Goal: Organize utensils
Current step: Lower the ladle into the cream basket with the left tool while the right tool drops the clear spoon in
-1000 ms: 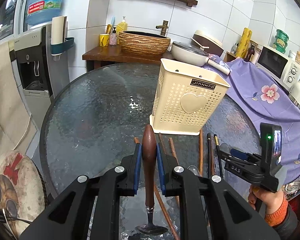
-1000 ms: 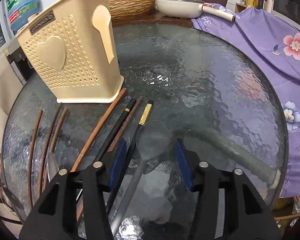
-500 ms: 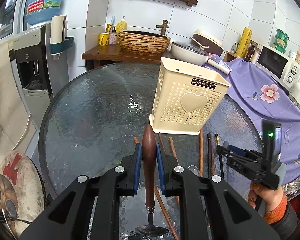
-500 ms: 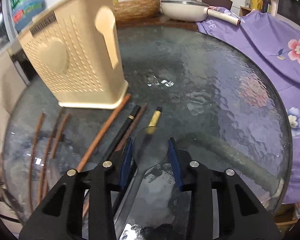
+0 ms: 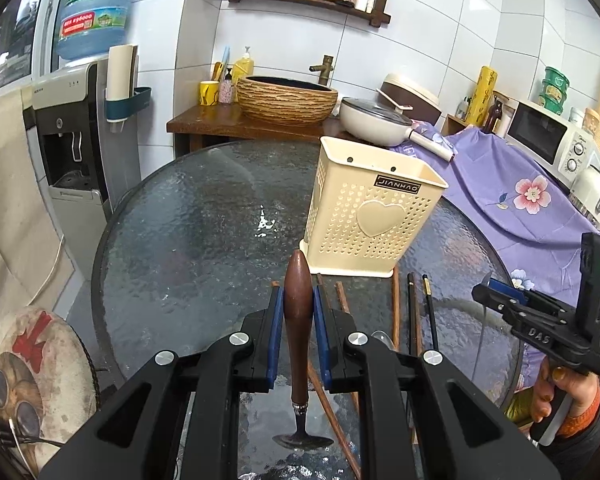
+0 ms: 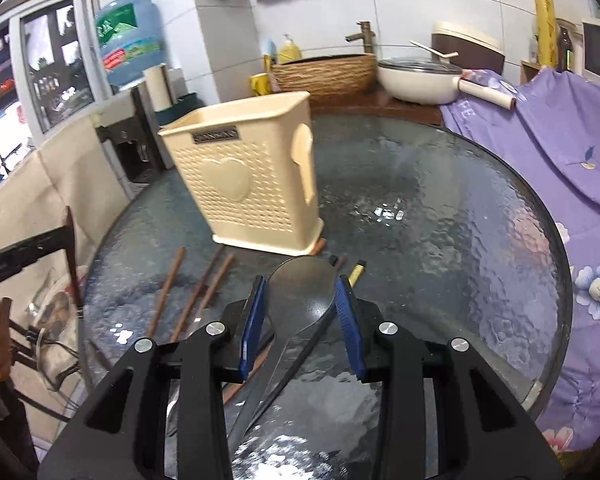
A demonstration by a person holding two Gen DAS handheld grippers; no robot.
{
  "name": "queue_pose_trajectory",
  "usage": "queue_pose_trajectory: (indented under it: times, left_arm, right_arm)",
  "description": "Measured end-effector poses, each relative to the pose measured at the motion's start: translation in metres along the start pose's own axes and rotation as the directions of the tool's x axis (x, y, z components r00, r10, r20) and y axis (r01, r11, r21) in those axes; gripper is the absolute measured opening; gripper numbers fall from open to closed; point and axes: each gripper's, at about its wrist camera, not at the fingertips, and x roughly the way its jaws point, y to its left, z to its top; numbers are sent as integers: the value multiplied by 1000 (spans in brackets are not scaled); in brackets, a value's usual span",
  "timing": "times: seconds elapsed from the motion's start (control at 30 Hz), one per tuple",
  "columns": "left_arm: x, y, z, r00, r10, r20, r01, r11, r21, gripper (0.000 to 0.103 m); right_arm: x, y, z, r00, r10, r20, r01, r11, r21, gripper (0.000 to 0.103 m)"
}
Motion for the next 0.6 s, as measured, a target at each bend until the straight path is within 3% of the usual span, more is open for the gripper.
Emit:
queue_pose_trajectory:
  times: [0.1, 0.6]
  left_arm:
    - [-5, 0, 1, 1000, 2, 9, -2, 1000, 3, 15]
    - [-24, 0, 7, 998, -19, 53, 19, 1000, 3, 15]
  right_arm:
    - [-14, 7, 1, 999, 36, 24, -36, 999, 1, 36]
    - [-31, 42, 13, 992, 26, 122, -9, 990, -139, 36]
